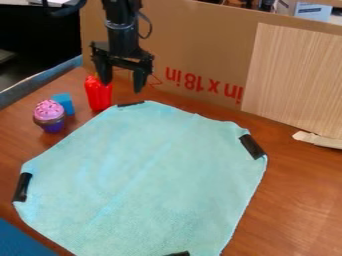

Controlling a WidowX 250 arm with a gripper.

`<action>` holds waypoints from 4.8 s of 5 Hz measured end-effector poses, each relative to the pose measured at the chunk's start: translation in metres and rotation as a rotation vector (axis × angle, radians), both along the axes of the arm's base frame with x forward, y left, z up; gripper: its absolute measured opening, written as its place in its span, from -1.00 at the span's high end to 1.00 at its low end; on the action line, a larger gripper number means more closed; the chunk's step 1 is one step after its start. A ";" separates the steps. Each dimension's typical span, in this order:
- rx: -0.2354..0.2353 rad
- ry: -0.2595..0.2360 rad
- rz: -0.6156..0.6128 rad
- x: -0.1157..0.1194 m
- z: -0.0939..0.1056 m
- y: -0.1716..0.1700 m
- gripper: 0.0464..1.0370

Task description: Put the red figure to the top edge of the cloth

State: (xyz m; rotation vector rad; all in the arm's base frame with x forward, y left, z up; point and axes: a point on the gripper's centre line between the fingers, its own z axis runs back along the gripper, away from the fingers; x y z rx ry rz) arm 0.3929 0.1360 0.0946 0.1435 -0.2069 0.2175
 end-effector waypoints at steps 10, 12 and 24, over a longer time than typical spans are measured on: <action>-0.098 -0.112 0.541 -0.005 -0.005 0.068 0.76; -0.107 -0.126 0.549 -0.006 -0.006 0.066 0.92; -0.216 0.003 -0.087 -0.140 0.004 -0.149 0.87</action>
